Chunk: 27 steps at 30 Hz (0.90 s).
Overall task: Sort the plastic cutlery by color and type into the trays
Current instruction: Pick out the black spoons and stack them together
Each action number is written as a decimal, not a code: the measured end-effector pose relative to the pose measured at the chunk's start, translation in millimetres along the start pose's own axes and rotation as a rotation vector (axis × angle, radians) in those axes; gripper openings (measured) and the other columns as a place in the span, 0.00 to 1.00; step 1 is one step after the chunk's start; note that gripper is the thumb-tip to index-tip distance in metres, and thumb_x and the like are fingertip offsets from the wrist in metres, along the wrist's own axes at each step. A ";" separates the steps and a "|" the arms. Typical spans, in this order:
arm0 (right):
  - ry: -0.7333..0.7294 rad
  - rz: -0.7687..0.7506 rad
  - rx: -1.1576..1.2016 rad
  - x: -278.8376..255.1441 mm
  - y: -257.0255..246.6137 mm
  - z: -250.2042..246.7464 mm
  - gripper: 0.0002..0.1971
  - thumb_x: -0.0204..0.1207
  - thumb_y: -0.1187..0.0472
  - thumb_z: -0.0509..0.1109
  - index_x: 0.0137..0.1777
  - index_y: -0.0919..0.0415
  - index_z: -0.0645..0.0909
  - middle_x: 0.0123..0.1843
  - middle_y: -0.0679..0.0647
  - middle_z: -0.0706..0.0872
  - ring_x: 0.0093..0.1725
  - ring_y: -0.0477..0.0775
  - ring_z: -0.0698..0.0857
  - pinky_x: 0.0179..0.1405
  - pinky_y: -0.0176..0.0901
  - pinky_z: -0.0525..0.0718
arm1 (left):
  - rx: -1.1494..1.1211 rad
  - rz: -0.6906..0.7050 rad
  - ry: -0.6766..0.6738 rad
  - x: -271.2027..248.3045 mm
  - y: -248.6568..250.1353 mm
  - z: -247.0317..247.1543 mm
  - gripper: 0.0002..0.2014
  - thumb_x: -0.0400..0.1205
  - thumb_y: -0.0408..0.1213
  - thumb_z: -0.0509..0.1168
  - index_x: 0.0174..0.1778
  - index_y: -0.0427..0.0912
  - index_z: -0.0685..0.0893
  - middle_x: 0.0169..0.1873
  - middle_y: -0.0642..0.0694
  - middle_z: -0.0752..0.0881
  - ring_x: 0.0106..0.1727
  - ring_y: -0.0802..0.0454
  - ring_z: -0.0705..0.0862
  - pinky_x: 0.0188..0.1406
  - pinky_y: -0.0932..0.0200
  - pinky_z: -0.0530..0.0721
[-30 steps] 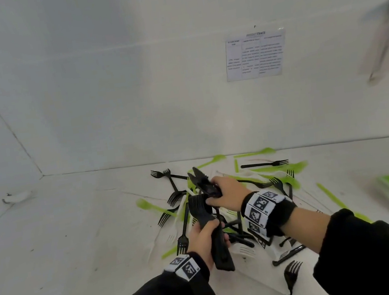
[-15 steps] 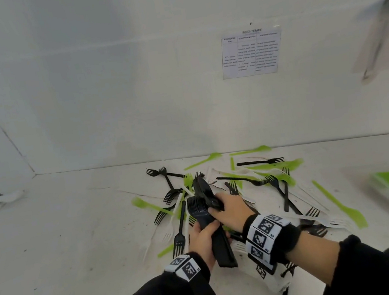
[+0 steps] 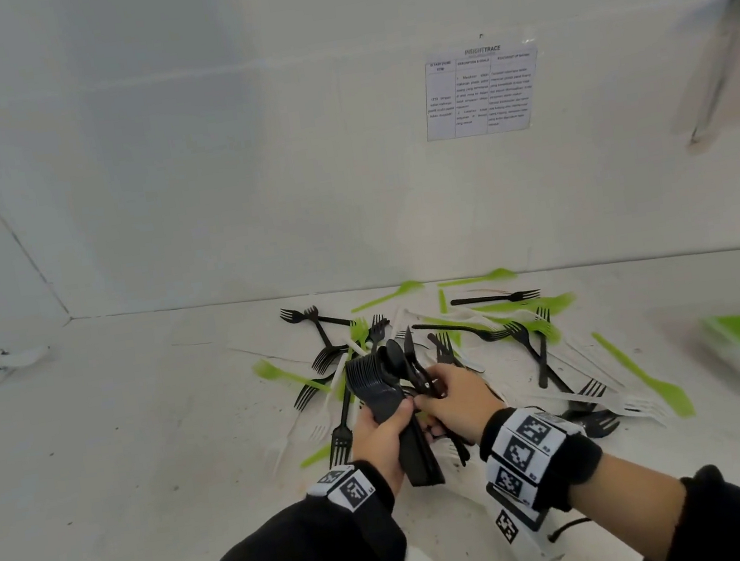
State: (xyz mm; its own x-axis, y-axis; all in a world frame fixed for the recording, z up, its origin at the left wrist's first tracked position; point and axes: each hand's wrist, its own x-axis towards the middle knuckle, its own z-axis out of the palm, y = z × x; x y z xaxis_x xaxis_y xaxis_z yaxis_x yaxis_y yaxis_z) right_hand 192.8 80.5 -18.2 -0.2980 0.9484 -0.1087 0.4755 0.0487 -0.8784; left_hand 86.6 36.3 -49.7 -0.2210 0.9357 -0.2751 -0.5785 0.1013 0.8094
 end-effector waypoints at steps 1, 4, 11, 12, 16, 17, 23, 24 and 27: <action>0.017 -0.016 -0.016 -0.8 2.1 0.8 0.06 0.77 0.65 0.68 0.52 0.60 0.78 0.32 0.50 0.82 0.23 0.38 0.82 0.29 0.34 0.86 | 0.000 0.009 0.001 0.0 -1.4 0.1 0.09 0.82 0.21 0.60 0.57 0.31 0.75 0.42 0.33 0.83 0.29 0.47 0.86 0.25 0.55 0.86; 0.025 -0.014 -0.041 -3.0 6.2 0.9 0.02 0.77 0.63 0.67 0.48 0.57 0.79 0.35 0.48 0.82 0.35 0.48 0.84 0.45 0.44 0.89 | 0.012 0.019 -0.008 0.5 -6.1 1.1 0.08 0.82 0.22 0.60 0.55 0.33 0.77 0.49 0.31 0.84 0.39 0.41 0.87 0.32 0.49 0.89; -0.005 -0.013 -0.063 -7.9 7.6 -15.1 0.09 0.79 0.62 0.64 0.54 0.60 0.85 0.36 0.43 0.81 0.44 0.47 0.82 0.47 0.36 0.81 | 0.108 0.022 0.011 6.2 -14.1 10.1 0.13 0.81 0.25 0.64 0.62 0.31 0.77 0.54 0.31 0.85 0.50 0.38 0.86 0.46 0.47 0.88; -0.004 -0.003 -0.055 -6.7 8.7 -17.0 0.08 0.79 0.62 0.65 0.53 0.59 0.85 0.37 0.45 0.82 0.46 0.50 0.83 0.52 0.43 0.83 | 0.094 0.013 0.005 6.6 -14.1 12.7 0.12 0.81 0.25 0.63 0.60 0.32 0.78 0.52 0.32 0.85 0.49 0.39 0.86 0.44 0.47 0.88; 0.005 0.019 -0.026 -3.6 7.0 -26.8 0.08 0.79 0.62 0.64 0.53 0.58 0.83 0.42 0.52 0.84 0.50 0.57 0.85 0.55 0.50 0.83 | 0.095 -0.001 0.024 10.0 -14.2 30.9 0.12 0.82 0.26 0.62 0.61 0.31 0.79 0.51 0.32 0.85 0.50 0.37 0.85 0.53 0.41 0.84; -0.013 0.035 -0.034 -2.5 5.6 -29.4 0.07 0.80 0.62 0.62 0.51 0.57 0.82 0.39 0.52 0.82 0.46 0.56 0.84 0.52 0.48 0.82 | 0.098 0.005 0.043 11.4 -14.8 36.7 0.13 0.82 0.26 0.62 0.62 0.29 0.78 0.51 0.32 0.85 0.51 0.36 0.85 0.55 0.40 0.84; -0.005 0.112 -0.006 -0.8 5.4 -46.3 0.12 0.80 0.64 0.58 0.54 0.64 0.83 0.44 0.60 0.83 0.49 0.63 0.84 0.59 0.59 0.84 | 0.072 0.032 0.100 17.1 -28.5 62.7 0.11 0.80 0.24 0.64 0.59 0.30 0.78 0.43 0.35 0.85 0.36 0.43 0.87 0.25 0.55 0.87; 0.036 0.115 0.007 -0.5 8.0 -49.9 0.12 0.80 0.65 0.58 0.55 0.65 0.83 0.43 0.59 0.82 0.47 0.61 0.84 0.57 0.59 0.85 | 0.073 0.030 0.101 16.4 -32.1 65.4 0.11 0.80 0.24 0.64 0.58 0.30 0.78 0.42 0.36 0.85 0.33 0.45 0.87 0.27 0.54 0.88; 0.163 0.069 -0.018 -2.1 14.0 -60.9 0.08 0.80 0.65 0.59 0.46 0.62 0.81 0.38 0.57 0.80 0.44 0.61 0.83 0.54 0.54 0.84 | 0.101 0.021 0.100 15.1 -42.6 71.3 0.06 0.80 0.24 0.65 0.51 0.34 0.80 0.40 0.38 0.85 0.36 0.44 0.85 0.40 0.49 0.86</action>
State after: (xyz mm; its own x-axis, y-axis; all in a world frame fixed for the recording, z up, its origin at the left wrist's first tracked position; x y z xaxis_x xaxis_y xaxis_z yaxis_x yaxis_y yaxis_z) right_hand 250.5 98.2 -1.9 -0.1267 0.9879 -0.0898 0.5053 -0.0137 -0.8629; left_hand 163.9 70.3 -51.3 -0.3123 0.9002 -0.3036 -0.4916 0.1203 0.8624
